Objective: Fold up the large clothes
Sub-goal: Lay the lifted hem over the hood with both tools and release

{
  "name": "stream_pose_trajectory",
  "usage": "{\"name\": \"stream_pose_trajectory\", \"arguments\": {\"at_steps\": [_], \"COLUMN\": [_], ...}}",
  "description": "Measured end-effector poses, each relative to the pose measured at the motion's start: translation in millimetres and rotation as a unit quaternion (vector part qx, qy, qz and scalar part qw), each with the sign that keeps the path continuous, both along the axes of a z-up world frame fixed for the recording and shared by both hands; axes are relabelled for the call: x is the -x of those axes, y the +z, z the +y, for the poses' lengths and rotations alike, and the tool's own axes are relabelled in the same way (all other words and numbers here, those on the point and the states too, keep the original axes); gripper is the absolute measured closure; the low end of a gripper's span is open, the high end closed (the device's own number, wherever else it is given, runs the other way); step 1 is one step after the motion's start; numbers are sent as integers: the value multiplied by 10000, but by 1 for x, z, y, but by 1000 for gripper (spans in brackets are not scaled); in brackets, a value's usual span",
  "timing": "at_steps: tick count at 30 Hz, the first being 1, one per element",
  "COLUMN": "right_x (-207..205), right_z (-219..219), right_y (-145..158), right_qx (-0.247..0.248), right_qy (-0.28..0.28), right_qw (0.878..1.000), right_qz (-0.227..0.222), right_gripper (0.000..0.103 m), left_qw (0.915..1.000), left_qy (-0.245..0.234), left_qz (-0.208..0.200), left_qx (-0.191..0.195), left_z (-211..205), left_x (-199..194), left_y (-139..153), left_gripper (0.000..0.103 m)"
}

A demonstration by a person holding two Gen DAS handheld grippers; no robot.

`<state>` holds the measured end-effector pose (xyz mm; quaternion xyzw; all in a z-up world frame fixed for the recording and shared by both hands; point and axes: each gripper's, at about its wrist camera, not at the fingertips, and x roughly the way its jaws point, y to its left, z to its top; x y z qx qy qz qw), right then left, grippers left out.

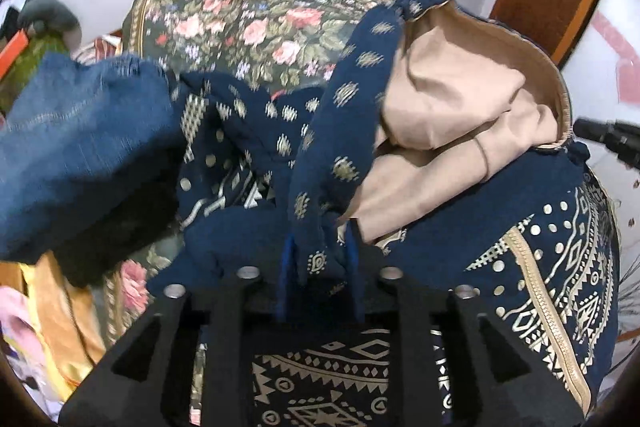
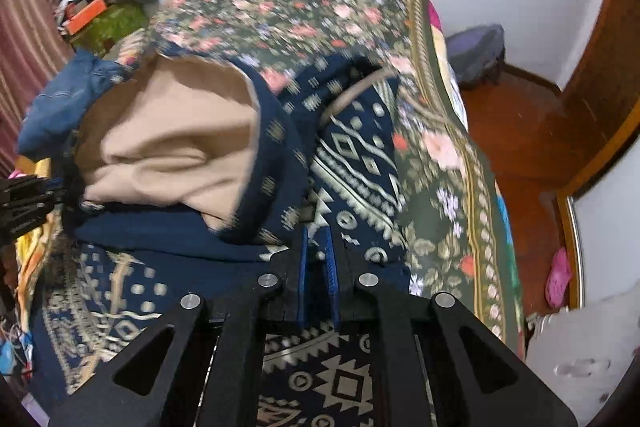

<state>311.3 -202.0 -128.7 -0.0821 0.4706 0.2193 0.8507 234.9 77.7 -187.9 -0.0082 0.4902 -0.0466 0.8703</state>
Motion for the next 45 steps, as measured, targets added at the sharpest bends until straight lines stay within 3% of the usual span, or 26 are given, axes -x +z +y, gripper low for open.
{"name": "stream_pose_trajectory", "arguments": {"at_steps": [3, 8, 12, 17, 24, 27, 28, 31, 32, 39, 45], "right_x": [0, -11, -29, -57, -76, -79, -79, -78, -74, -23, 19], "right_z": [6, 29, 48, 65, 79, 79, 78, 77, 76, 66, 48], "right_y": [20, 36, 32, 11, -16, -19, -19, -16, -13, 33, 54], "right_qx": [-277, -389, -326, -268, -328, -509, -595, -732, -809, -744, -959], "right_qy": [131, 258, 346, 443, 521, 518, 504, 563, 634, 879, 874], "right_qw": [9994, 9974, 9973, 9986, 9978, 9968, 9963, 9943, 9931, 9933, 9913], "right_qz": [-165, -553, -553, -129, 238, 334, 351, 532, 571, -106, -219], "right_gripper": [90, 51, 50, 50, 50, 51, 57, 90, 93, 95, 95], "left_qw": [9996, 9975, 9968, 9978, 9981, 9971, 9965, 9944, 9939, 9909, 9901], "left_qy": [-62, -142, -150, -240, -189, -208, -235, -169, -156, -371, -495], "left_qz": [-288, -685, -785, -611, -380, -357, -317, -291, -307, -702, -1002], "left_qx": [-57, -79, -65, 12, 452, 633, 742, 1003, 1044, 1085, 846], "left_z": [-1, -3, -4, -7, -4, -3, -2, 2, 2, -4, -17], "left_x": [-1, -19, -41, -72, -96, -99, -99, -96, -94, -52, -7], "left_y": [21, 49, 55, 39, 15, 12, 11, 13, 16, 60, 90], "left_gripper": [58, 52, 52, 52, 52, 69, 82, 89, 91, 92, 92]}}
